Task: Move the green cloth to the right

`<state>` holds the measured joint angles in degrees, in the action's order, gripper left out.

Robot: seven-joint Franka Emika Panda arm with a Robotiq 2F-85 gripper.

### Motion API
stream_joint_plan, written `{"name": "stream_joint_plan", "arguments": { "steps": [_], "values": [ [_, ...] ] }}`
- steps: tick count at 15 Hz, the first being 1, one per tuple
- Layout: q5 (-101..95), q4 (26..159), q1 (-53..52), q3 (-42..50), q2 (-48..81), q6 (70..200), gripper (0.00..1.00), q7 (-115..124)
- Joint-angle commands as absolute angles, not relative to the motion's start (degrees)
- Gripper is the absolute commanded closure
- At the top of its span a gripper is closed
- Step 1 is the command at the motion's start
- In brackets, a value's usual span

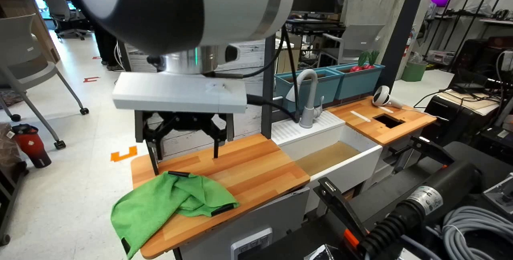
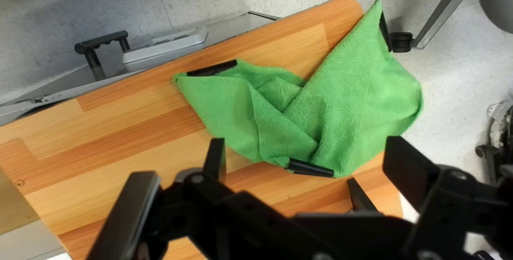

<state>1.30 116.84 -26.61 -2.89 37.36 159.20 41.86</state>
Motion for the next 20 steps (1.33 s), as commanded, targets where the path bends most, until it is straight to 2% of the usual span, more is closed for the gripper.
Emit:
{"name": "stream_joint_plan", "arguments": {
  "steps": [1,11,20],
  "values": [
    [1.22,107.70,-29.60,-0.67,45.40,156.33,0.00,43.54],
    [1.66,91.16,-29.04,-1.32,59.57,148.74,0.00,41.59],
    [1.80,82.98,-27.44,-1.75,66.95,146.67,0.00,39.06]
  ]
}}
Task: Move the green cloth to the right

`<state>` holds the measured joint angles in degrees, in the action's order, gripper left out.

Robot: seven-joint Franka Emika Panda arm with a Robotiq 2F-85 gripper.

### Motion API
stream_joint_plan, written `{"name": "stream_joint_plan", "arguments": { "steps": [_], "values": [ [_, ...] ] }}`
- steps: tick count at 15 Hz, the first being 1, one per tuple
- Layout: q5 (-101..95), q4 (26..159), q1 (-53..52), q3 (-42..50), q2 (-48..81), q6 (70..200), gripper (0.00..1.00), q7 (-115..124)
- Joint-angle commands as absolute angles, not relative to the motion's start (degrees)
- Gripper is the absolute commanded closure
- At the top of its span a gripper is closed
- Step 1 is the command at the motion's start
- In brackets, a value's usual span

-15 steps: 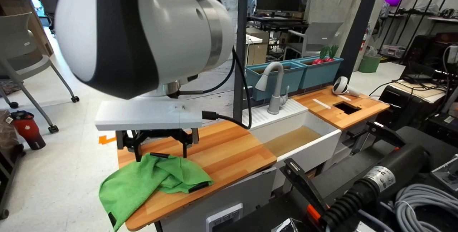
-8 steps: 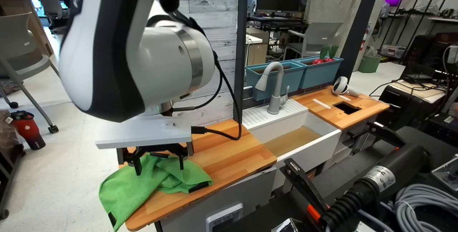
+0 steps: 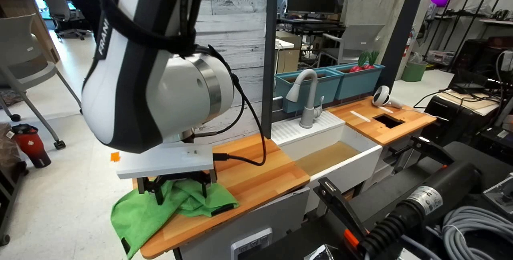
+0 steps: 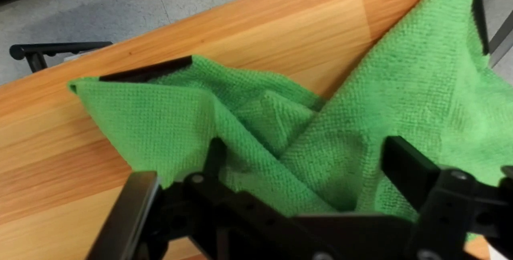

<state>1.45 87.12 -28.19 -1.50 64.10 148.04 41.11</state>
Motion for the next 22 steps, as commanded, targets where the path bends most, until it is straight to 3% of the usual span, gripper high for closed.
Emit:
{"name": "stream_joint_plan", "arguments": {
  "steps": [1,22],
  "values": [
    [1.81,82.47,-27.35,-1.56,67.48,146.70,0.00,38.84],
    [7.64,95.63,-13.65,2.00,61.29,155.03,0.00,37.44]
  ]
}}
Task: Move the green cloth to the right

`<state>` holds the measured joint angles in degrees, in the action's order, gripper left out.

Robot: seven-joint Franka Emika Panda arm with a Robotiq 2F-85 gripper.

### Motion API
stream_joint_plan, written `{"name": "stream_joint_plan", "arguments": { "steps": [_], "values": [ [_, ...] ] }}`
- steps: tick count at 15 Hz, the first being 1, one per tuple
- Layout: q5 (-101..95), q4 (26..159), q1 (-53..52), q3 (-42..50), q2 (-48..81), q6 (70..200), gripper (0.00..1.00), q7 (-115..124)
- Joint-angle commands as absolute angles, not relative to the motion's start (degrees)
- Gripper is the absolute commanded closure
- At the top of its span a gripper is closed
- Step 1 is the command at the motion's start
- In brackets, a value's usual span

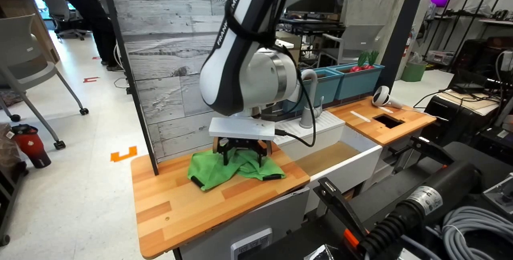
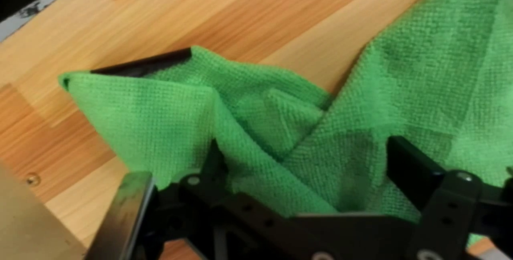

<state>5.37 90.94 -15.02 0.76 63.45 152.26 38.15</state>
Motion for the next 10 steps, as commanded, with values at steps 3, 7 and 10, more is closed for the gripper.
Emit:
{"name": "stream_joint_plan", "arguments": {
  "steps": [3,7,10],
  "values": [
    [8.80,97.81,-12.27,2.77,60.34,156.15,0.00,37.48],
    [9.26,99.58,-12.23,2.69,58.92,156.57,0.00,37.53],
    [9.71,104.53,-12.67,1.46,54.44,160.27,0.00,36.88]
  ]
}}
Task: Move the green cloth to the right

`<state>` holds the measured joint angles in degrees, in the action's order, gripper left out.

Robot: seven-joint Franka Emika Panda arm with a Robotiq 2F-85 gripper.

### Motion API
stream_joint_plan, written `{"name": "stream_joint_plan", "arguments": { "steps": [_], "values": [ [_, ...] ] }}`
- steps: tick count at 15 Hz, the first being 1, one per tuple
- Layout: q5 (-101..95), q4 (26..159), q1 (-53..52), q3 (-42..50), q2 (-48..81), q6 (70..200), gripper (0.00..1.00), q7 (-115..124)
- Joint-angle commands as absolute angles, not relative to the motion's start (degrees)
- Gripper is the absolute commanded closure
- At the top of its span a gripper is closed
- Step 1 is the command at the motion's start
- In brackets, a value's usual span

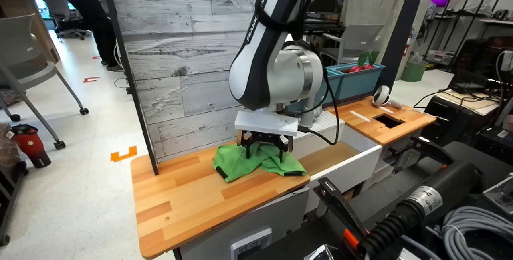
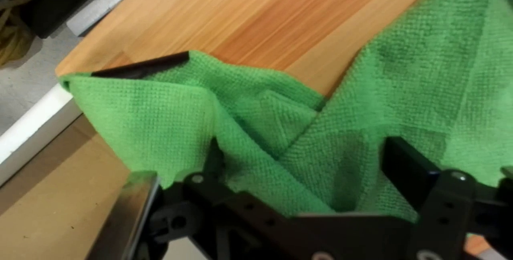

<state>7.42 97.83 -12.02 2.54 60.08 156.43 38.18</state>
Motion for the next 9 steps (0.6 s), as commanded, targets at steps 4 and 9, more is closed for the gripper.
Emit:
{"name": "stream_joint_plan", "arguments": {
  "steps": [4,9],
  "values": [
    [12.05,116.45,-12.76,-3.39,44.49,169.39,0.00,35.22],
    [12.59,116.72,-13.77,-4.16,43.50,168.46,0.00,34.28]
  ]
}}
